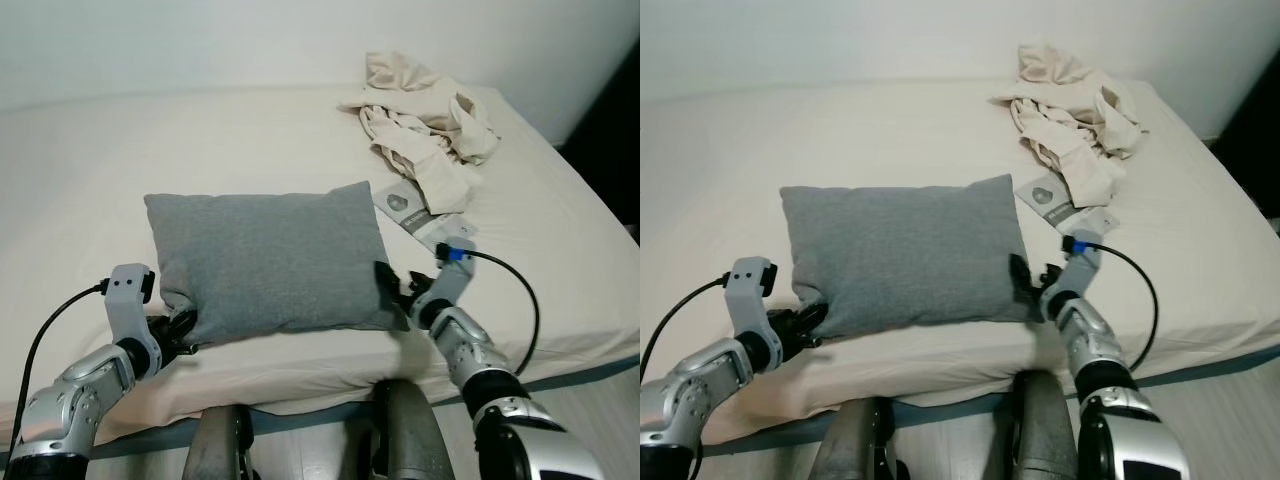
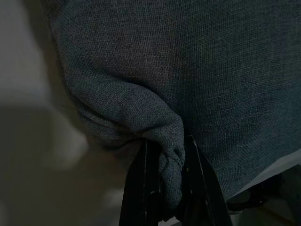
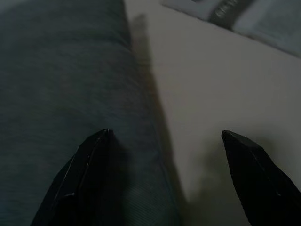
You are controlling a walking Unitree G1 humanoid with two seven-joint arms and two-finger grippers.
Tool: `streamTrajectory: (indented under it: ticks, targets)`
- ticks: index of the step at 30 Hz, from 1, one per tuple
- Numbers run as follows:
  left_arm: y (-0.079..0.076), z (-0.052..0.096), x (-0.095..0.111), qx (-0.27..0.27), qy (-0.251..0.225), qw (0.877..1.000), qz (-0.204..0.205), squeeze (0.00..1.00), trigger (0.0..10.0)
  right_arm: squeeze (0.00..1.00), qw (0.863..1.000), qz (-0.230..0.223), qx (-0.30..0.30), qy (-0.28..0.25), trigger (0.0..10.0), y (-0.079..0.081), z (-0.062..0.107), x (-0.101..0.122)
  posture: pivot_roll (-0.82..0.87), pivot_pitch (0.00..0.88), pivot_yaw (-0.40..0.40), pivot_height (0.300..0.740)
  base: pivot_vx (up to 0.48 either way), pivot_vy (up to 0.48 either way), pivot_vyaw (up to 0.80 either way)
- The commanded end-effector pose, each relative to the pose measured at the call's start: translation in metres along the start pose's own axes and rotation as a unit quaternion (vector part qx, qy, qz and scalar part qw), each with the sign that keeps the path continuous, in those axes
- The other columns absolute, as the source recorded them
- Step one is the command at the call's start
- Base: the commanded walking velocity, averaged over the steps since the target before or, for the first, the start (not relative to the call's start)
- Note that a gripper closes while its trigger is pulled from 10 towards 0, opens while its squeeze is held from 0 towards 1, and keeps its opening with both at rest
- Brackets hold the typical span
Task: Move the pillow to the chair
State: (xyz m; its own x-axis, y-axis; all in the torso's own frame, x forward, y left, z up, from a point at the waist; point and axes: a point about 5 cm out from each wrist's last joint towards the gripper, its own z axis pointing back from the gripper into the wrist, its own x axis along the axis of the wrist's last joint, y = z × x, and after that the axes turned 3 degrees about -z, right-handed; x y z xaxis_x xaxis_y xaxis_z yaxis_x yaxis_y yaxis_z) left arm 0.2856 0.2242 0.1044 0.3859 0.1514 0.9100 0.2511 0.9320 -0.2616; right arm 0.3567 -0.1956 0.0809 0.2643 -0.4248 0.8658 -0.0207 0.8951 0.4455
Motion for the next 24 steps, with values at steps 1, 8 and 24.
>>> streamTrajectory:
  ticks: [1,8,24]
  targets:
    - [-0.008,-0.004,-0.016,-0.021,0.037,0.999,0.013,0.0,0.0,1.0,1.0,-0.006,-0.009,0.022,10.0,0.0,0.0,-0.011,0.08,0.229,0.022,0.593,0.0,0.0,0.0]
    - [-0.009,-0.006,-0.012,-0.028,0.041,0.999,0.008,0.0,0.0,1.0,0.984,-0.056,0.087,0.148,10.0,0.035,-0.001,-0.054,0.1,0.247,0.024,0.593,0.0,0.0,0.0]
    - [-0.034,-0.012,-0.018,-0.054,0.029,0.998,0.031,0.0,0.0,0.0,0.932,-0.124,0.288,0.179,0.0,0.114,0.0,-0.075,0.09,0.234,0.012,0.593,0.0,0.0,0.0]
